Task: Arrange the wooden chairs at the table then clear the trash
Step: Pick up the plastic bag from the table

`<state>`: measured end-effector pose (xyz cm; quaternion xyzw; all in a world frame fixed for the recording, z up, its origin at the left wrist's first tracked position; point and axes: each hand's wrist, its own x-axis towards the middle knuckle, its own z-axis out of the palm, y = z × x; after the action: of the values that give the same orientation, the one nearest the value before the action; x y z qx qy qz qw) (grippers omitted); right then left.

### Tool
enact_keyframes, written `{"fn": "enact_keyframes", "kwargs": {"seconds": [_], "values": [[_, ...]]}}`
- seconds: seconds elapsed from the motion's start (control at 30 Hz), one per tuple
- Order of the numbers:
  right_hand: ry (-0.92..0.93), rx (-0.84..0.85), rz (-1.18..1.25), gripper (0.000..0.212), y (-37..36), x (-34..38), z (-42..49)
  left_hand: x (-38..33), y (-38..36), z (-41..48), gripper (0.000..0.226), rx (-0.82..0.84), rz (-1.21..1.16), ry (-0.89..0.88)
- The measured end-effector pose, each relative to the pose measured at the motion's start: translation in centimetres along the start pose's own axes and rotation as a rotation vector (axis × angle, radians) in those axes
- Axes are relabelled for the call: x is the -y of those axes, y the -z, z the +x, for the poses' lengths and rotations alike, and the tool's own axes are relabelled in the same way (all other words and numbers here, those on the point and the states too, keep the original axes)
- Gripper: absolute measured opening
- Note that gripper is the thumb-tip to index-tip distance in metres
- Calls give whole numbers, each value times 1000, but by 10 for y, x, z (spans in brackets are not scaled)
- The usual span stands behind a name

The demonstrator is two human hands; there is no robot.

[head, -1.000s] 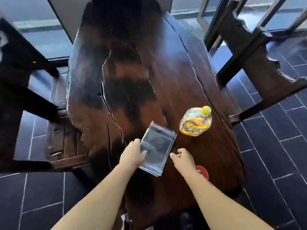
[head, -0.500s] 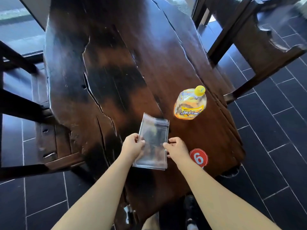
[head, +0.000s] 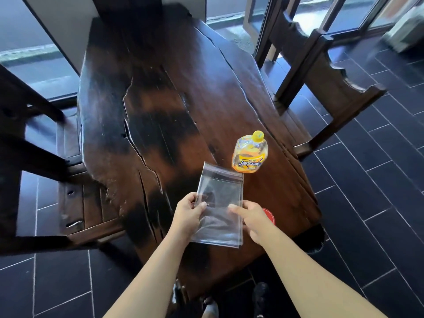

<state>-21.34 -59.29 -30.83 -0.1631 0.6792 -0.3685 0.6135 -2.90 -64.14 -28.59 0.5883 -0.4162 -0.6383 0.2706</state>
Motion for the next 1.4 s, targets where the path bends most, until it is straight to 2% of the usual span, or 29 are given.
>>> {"fn": "enact_keyframes", "kwargs": {"seconds": [0.33, 0.5, 0.73, 0.93, 1.07, 1.13, 1.23, 1.4], "values": [[257, -56, -38, 13, 32, 21, -65, -29, -21, -41, 6, 88, 15, -65], [316, -89, -56, 10, 64, 28, -89, -42, -42, -54, 15, 177, 72, -106], [381, -81, 50, 11, 129, 40, -118, -62, -96, -65, 4, 290, 85, -184], [407, -86, 48, 7, 213, 35, -122, -60, -176, -82, 10, 260, 66, -187], [373, -33, 46, 10, 286, 29, -116, -56, -248, -94, 3, 197, 86, -184], [369, -27, 59, 13, 325, 25, -109, -51, -289, -100, 3, 201, 67, -152], [364, -40, 53, 6, 381, 16, -96, -41, -342, -97, 2, 166, 115, -126], [323, -102, 53, 11, 456, -3, -72, -16, -417, -76, 9, 146, 188, -6]]}}
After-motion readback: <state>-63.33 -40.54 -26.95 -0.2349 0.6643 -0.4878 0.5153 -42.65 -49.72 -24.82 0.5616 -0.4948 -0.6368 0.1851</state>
